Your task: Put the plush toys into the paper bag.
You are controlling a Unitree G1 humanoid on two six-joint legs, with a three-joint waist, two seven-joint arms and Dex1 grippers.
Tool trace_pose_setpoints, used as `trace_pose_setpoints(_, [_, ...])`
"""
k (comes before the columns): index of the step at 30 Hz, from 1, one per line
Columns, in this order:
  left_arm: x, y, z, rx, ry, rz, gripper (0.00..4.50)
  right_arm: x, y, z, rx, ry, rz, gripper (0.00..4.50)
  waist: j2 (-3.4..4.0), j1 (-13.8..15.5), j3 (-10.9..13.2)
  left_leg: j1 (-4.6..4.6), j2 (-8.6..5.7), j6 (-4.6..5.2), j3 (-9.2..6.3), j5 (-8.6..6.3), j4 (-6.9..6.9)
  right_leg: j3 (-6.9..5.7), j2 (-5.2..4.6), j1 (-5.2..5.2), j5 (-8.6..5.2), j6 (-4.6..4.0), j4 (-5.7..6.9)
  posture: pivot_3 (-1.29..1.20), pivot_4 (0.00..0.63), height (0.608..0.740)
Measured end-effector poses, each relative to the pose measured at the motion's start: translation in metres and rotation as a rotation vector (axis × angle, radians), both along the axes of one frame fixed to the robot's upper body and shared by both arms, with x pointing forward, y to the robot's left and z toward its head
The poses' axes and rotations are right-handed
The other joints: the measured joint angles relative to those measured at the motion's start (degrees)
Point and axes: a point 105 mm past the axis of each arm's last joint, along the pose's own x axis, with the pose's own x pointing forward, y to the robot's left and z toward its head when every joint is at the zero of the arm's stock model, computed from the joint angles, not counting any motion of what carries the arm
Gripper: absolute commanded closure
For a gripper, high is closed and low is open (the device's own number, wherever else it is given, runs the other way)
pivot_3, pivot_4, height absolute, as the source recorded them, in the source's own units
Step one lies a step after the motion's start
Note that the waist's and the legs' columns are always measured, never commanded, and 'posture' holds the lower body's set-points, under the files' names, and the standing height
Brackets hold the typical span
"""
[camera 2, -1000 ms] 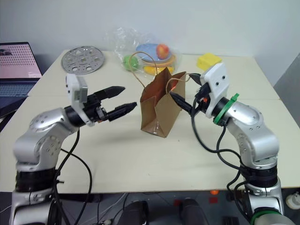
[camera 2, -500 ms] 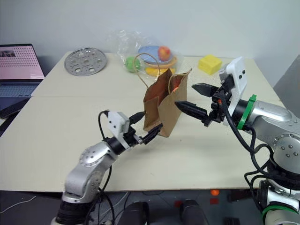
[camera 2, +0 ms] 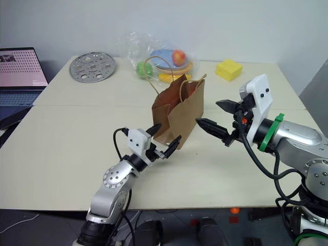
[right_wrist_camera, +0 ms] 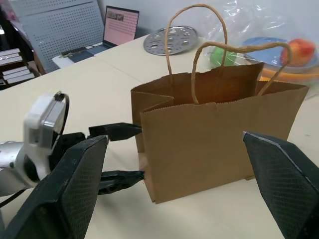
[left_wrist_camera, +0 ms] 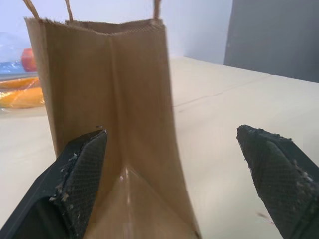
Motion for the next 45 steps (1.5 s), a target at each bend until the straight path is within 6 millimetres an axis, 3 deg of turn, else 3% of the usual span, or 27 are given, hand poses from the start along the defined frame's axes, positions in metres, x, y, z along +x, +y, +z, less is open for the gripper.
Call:
trace_pose_setpoints(6, [0.003,0.019,0.008,-0.006,-0.031,0.087,0.05,0.000,-0.002,0.000,0.007,-0.003,-0.012,0.00,0.00,0.09,0.00,-0.01,-0.05,0.00,0.03,0.00,0.03,0.11,-0.06,0.02,-0.07,-0.12,-0.14,0.00,0.150,0.740])
trace_pose_setpoints(11, [0.013,0.008,0.013,-0.048,-0.034,0.097,0.05,0.002,-0.003,0.002,0.010,-0.018,-0.024,0.00,0.00,0.14,0.00,-0.09,-0.05,0.03,0.04,-0.02,0.00,0.10,-0.07,0.17,0.07,-0.04,-0.63,0.00,0.150,0.740])
trace_pose_setpoints(24, [0.037,-0.004,-0.004,-0.021,0.027,0.119,0.05,0.003,-0.005,0.001,0.000,-0.018,-0.043,0.00,0.00,0.19,0.00,-0.13,-0.05,0.16,0.04,-0.11,-0.07,0.06,-0.04,0.16,0.22,0.25,-0.73,0.00,0.150,0.740])
trace_pose_setpoints(27, [0.040,-0.006,-0.012,-0.020,0.046,0.111,0.62,0.004,-0.006,0.001,0.005,-0.021,-0.053,0.00,0.00,0.18,0.00,-0.14,-0.04,0.16,0.04,-0.11,-0.08,0.04,-0.04,0.15,0.22,0.25,-0.73,0.00,0.150,0.740])
trace_pose_setpoints(39, [0.040,-0.009,-0.012,-0.032,0.037,0.090,4.36,0.006,-0.009,0.000,0.009,-0.022,-0.082,0.00,0.00,0.18,0.00,-0.14,-0.04,0.16,0.04,-0.11,-0.09,0.04,-0.05,0.15,0.22,0.24,-0.73,0.00,0.150,0.740])
trace_pose_setpoints(45, [0.039,-0.009,-0.011,-0.035,0.061,0.035,4.43,0.006,-0.014,-0.005,-0.007,-0.010,-0.102,0.00,0.00,0.19,0.01,-0.15,-0.04,0.15,0.05,-0.11,-0.09,0.00,-0.04,0.15,0.21,0.24,-0.72,0.00,0.150,0.740])
